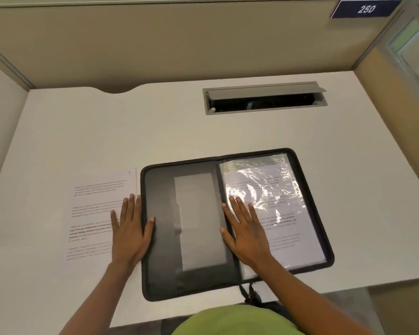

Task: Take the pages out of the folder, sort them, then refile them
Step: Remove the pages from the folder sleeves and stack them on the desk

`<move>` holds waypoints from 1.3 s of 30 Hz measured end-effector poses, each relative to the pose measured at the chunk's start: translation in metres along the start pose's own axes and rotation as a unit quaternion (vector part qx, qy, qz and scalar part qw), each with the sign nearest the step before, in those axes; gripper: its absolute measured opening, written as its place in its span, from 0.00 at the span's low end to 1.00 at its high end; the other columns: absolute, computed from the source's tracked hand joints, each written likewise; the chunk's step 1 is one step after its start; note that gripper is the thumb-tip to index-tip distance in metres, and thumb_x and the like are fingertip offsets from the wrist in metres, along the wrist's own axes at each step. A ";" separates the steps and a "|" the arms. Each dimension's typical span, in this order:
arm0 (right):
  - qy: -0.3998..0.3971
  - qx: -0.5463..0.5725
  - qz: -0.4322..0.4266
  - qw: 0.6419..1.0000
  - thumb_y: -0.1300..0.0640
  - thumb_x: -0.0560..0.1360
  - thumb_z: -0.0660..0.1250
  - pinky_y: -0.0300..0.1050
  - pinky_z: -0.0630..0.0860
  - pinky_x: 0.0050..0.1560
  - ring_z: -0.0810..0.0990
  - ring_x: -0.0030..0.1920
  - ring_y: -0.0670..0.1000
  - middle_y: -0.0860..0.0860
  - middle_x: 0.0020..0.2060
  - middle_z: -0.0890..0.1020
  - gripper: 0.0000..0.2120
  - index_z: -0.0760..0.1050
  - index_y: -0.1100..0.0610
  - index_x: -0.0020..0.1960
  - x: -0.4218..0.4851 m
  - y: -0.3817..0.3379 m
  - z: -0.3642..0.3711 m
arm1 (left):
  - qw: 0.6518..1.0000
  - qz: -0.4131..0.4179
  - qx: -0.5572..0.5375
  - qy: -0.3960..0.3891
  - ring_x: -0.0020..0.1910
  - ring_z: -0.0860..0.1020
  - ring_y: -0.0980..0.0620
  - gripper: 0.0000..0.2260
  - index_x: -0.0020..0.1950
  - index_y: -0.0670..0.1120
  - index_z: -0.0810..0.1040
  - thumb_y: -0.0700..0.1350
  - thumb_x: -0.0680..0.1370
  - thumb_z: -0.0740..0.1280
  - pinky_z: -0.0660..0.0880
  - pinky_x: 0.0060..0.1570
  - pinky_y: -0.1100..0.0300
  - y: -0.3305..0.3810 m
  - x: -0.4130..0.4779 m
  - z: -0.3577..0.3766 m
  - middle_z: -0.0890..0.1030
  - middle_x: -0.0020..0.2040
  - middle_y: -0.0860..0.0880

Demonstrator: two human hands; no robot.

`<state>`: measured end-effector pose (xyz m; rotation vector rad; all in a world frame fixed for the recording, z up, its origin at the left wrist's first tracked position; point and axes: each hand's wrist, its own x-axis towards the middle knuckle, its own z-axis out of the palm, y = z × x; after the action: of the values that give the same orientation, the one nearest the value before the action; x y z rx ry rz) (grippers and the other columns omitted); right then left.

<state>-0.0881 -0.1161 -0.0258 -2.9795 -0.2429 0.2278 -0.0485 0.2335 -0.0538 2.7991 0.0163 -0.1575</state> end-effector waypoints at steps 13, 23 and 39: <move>0.009 -0.014 0.020 1.000 0.36 0.84 0.52 0.58 0.47 0.82 0.41 0.83 0.52 0.51 0.83 0.45 0.35 0.46 0.50 0.84 -0.013 0.083 -0.007 | 1.000 -0.013 0.014 -0.005 0.85 0.40 0.52 0.36 0.86 0.49 0.42 0.68 0.83 0.43 0.40 0.82 0.39 0.083 0.011 0.025 0.43 0.86 0.50; 0.075 0.170 0.036 0.982 0.43 0.86 0.55 0.53 0.46 0.82 0.44 0.83 0.48 0.48 0.83 0.48 0.30 0.50 0.50 0.84 -0.022 0.104 -0.028 | 0.999 -0.036 0.001 0.021 0.85 0.44 0.52 0.36 0.86 0.47 0.48 0.67 0.84 0.43 0.35 0.81 0.39 0.112 0.001 0.026 0.49 0.86 0.49; 0.149 0.185 0.339 0.910 0.55 0.79 0.70 0.58 0.76 0.60 0.79 0.57 0.59 0.57 0.57 0.80 0.16 0.76 0.57 0.66 -0.033 0.242 -0.054 | 0.971 0.224 -0.045 -0.066 0.80 0.63 0.45 0.24 0.83 0.46 0.64 0.46 0.86 0.61 0.60 0.77 0.45 0.368 0.120 0.050 0.65 0.82 0.47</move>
<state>-0.0752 -0.3646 -0.0053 -2.5461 0.7880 -0.1079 0.0765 -0.1314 0.0073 2.6166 -0.6181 -0.2242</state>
